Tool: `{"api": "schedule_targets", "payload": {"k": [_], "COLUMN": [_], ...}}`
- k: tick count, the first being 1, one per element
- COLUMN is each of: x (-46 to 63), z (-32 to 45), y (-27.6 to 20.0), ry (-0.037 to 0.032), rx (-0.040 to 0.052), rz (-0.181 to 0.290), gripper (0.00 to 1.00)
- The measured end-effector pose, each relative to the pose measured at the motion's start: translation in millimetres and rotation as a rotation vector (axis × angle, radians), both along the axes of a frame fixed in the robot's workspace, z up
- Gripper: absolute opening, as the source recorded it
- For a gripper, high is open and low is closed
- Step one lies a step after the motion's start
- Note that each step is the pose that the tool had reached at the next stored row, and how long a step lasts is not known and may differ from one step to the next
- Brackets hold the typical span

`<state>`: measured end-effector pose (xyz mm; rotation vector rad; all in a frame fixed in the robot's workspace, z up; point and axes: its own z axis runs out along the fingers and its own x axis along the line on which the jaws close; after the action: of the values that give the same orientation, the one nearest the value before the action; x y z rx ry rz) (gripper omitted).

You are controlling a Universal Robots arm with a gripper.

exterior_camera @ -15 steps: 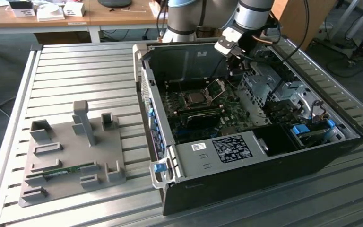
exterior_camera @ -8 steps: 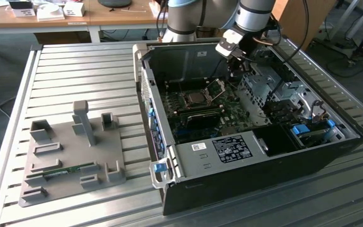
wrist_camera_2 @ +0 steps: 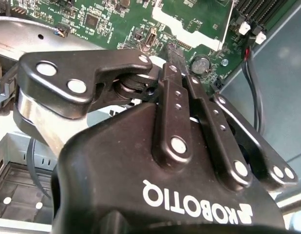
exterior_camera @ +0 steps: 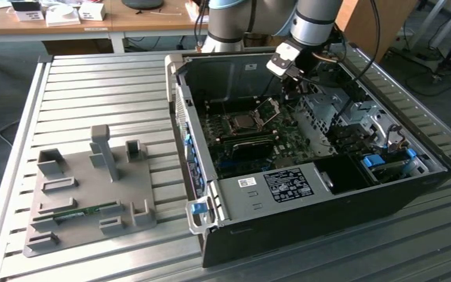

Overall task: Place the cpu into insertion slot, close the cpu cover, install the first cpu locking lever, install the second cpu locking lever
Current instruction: 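Close the cpu cover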

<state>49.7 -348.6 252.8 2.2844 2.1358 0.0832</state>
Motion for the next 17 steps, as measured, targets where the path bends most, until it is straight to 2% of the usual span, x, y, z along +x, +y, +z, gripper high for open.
{"api": "schedule_targets", "payload": {"k": [4, 12, 17], "x": [0.1, 0.4, 0.4], "z": [-2.0, -11.9, -13.1], "y": [0.0, 0.3, 4.4], "ry": [0.0000, 0.0000, 0.0000], "rx": [0.0000, 0.0000, 0.0015], "rz": [0.000, 0.000, 0.000], "gripper": [0.11, 0.11, 0.11]}}
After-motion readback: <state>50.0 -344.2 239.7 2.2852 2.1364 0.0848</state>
